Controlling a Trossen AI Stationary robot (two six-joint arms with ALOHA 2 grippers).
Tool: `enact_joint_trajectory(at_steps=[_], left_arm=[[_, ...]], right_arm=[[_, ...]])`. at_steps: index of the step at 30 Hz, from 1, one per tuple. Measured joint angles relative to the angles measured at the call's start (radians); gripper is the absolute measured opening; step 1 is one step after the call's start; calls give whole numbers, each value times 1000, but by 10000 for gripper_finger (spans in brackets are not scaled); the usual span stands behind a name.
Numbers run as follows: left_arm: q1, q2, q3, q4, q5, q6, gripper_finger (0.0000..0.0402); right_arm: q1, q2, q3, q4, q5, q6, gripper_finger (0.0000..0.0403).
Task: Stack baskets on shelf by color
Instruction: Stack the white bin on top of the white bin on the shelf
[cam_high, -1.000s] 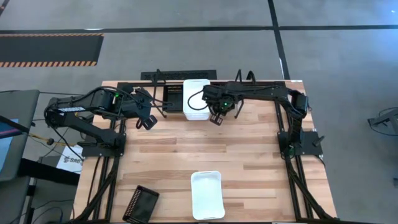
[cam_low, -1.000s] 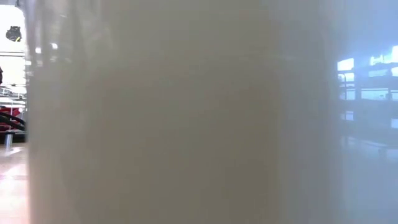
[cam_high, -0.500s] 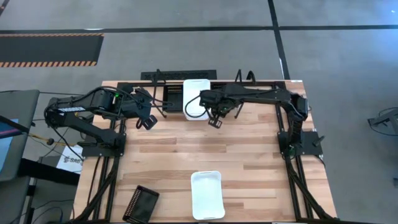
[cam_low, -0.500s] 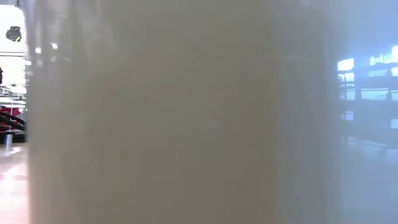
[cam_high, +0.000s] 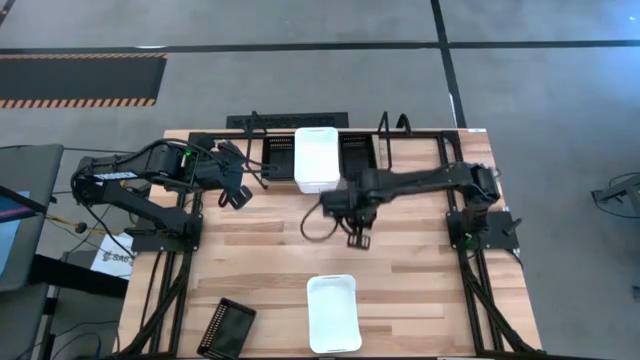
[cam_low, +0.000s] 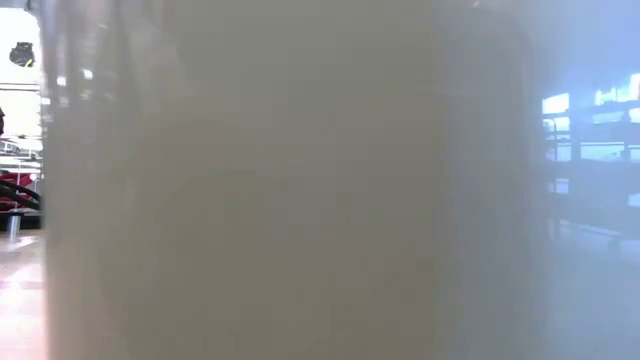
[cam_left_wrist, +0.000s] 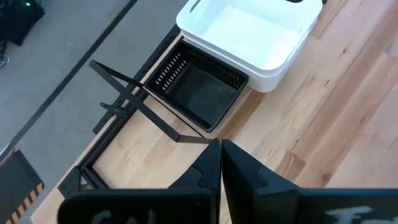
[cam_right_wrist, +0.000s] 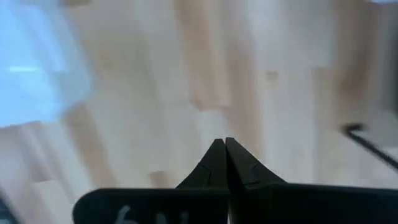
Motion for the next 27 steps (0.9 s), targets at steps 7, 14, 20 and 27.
enact_joint_trajectory(at_steps=[7,14,20,27], left_arm=[[0,0,0,-13,25,3,0],[0,0,0,-67,27,4,0],[0,0,0,-68,58,67,0],[0,0,0,-67,66,100,0]], right_arm=[[106,0,0,213,-22,123,3],[171,4,1,435,-64,230,20],[188,7,1,446,-60,355,35],[240,7,1,437,-53,464,64]])
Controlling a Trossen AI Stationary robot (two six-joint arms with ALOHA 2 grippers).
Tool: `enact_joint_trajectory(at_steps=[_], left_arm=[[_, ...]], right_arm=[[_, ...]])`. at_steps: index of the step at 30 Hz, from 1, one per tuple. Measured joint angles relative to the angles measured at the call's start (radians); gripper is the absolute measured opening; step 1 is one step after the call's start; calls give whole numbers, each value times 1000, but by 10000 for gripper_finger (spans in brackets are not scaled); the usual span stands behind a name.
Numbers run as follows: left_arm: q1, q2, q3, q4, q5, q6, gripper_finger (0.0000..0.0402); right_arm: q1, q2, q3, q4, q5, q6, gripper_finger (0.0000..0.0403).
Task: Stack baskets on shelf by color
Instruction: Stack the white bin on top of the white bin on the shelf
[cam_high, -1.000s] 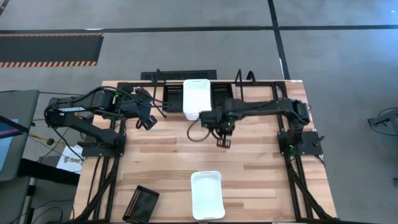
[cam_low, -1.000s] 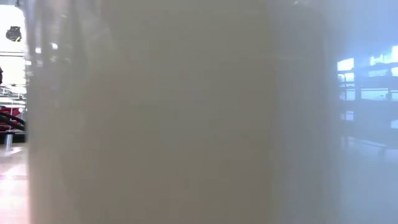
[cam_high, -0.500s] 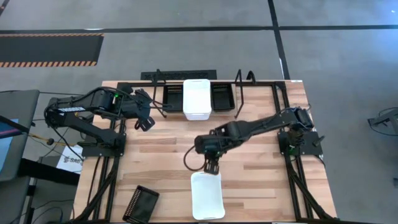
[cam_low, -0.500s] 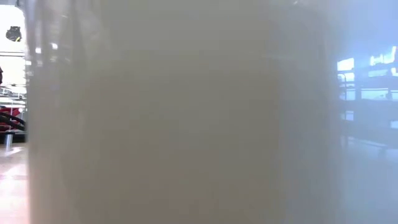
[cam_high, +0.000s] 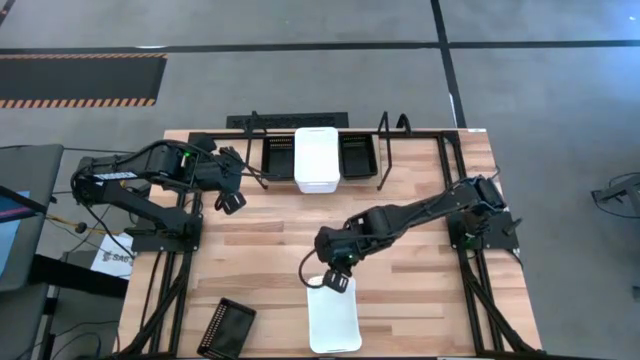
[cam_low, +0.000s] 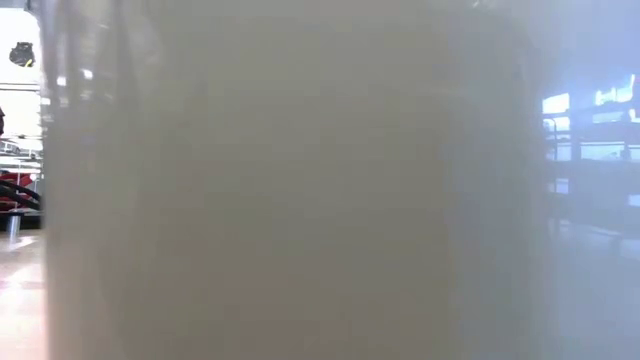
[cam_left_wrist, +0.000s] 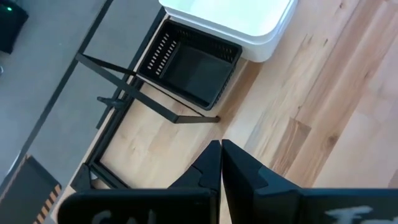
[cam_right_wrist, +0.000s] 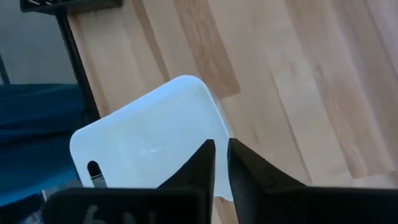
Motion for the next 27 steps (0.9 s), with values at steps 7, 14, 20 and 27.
enact_joint_trajectory(at_steps=[7,14,20,27], left_arm=[[0,0,0,1,3,17,0],[0,0,0,4,3,19,0],[0,0,0,6,3,16,0],[0,0,0,8,2,15,0]], right_arm=[[61,83,-1,-42,49,15,113],[90,188,-5,-140,-4,-40,159],[81,189,-3,-139,5,-65,178],[60,172,13,-114,0,-94,179]])
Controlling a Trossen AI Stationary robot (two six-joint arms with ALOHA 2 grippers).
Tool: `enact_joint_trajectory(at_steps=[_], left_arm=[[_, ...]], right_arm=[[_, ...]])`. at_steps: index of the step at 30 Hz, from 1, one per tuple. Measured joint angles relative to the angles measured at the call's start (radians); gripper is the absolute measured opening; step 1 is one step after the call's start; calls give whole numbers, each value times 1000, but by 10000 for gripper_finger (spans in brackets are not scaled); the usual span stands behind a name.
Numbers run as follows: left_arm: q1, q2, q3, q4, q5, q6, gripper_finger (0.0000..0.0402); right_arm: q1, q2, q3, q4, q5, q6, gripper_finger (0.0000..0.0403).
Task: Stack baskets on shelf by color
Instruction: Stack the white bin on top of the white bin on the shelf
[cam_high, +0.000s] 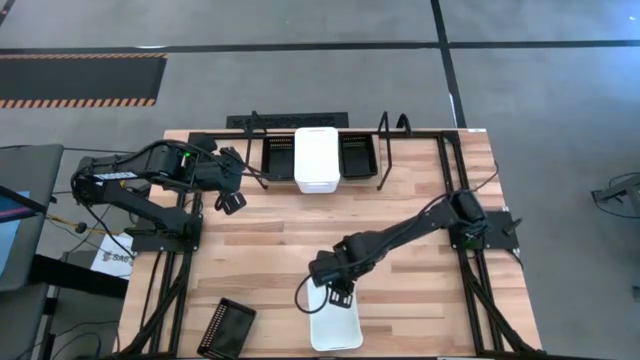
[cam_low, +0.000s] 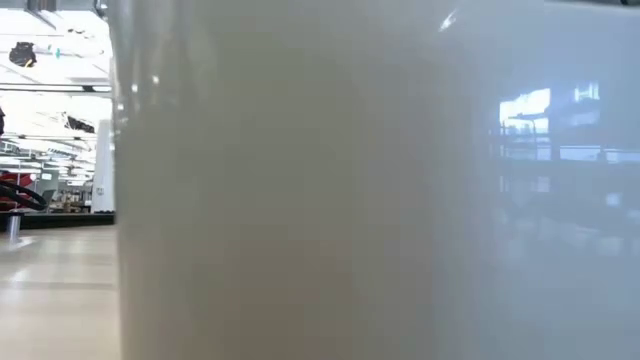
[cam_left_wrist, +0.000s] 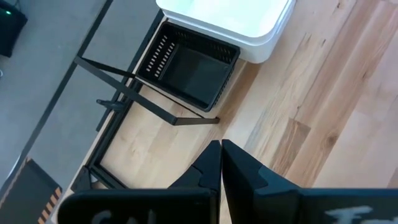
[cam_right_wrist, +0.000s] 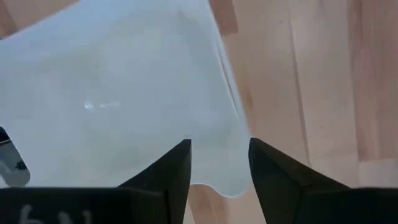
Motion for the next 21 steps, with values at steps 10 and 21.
enact_joint_trajectory(at_steps=[10,21], left_arm=[[0,0,0,0,-11,-6,0],[0,0,0,-1,-10,8,0]], right_arm=[[-25,1,76,-8,3,-119,183],[-42,128,67,-11,0,-245,181]])
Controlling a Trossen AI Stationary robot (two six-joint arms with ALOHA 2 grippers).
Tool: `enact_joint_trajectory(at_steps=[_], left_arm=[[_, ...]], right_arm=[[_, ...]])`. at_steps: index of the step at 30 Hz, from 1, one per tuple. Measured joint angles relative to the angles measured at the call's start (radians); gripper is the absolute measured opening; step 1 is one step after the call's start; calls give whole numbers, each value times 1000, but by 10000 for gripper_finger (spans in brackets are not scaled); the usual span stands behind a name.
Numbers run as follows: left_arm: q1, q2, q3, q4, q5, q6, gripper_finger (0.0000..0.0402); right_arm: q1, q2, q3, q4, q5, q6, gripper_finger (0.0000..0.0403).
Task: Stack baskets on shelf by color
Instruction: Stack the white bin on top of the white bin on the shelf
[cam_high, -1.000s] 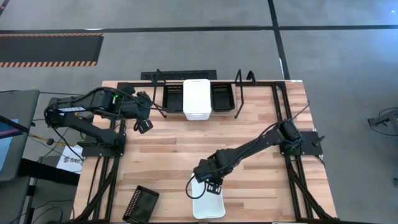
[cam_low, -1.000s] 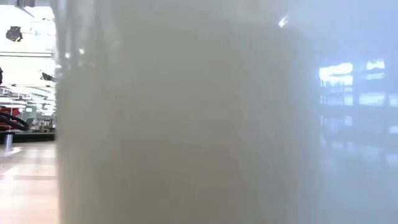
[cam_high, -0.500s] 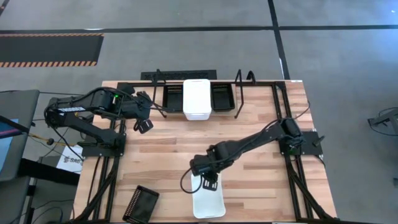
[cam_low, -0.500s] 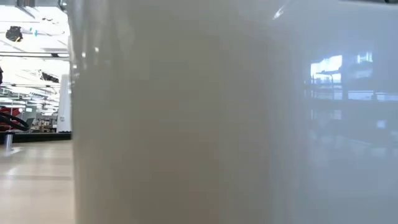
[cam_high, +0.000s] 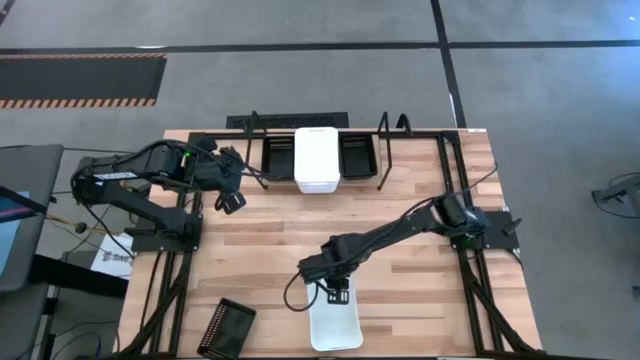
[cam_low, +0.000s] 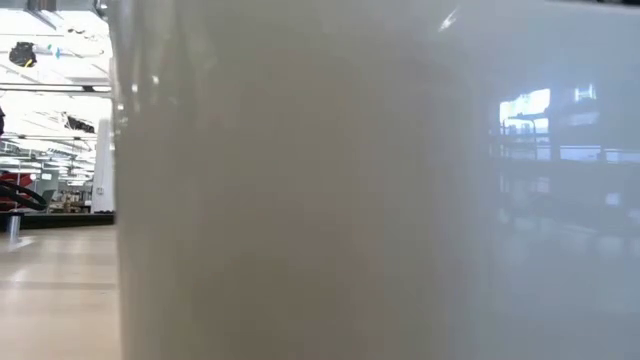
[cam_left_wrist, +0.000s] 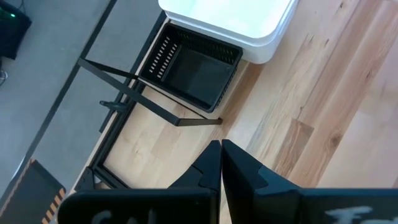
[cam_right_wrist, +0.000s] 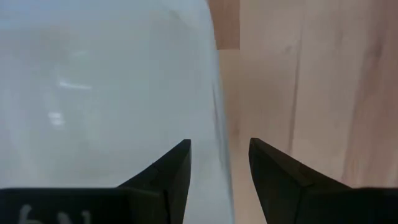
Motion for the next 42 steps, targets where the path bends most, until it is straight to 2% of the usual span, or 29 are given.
enact_joint_trajectory(at_steps=[4,7,9,12,14,18,21,27,29,35,40,42], left_arm=[[0,0,0,0,1,1,0],[0,0,0,0,7,1,0],[0,0,0,-1,16,1,0],[0,0,0,-1,18,1,0],[0,0,0,-1,18,1,0],[0,0,0,-2,18,1,0],[0,0,0,-7,18,1,0],[0,0,0,-8,18,2,0],[0,0,0,-8,18,11,0],[0,0,0,-7,18,19,0],[0,-1,0,-5,17,-7,0],[0,0,0,-1,18,-22,0]], right_arm=[[-8,63,-1,-1,-5,-10,177],[-16,99,-1,-11,-52,-5,156],[-20,117,-1,-18,-89,6,123],[-28,121,0,-27,-111,18,42],[-34,121,3,-28,-115,14,15],[-45,118,41,-60,-103,63,6],[-54,81,114,-143,-17,103,4],[-74,-48,282,-432,227,189,3],[-91,-108,313,-452,322,195,2],[-212,-302,313,-451,439,64,1],[-402,-397,312,-407,444,-193,1],[-497,-417,313,-371,404,-320,1]])
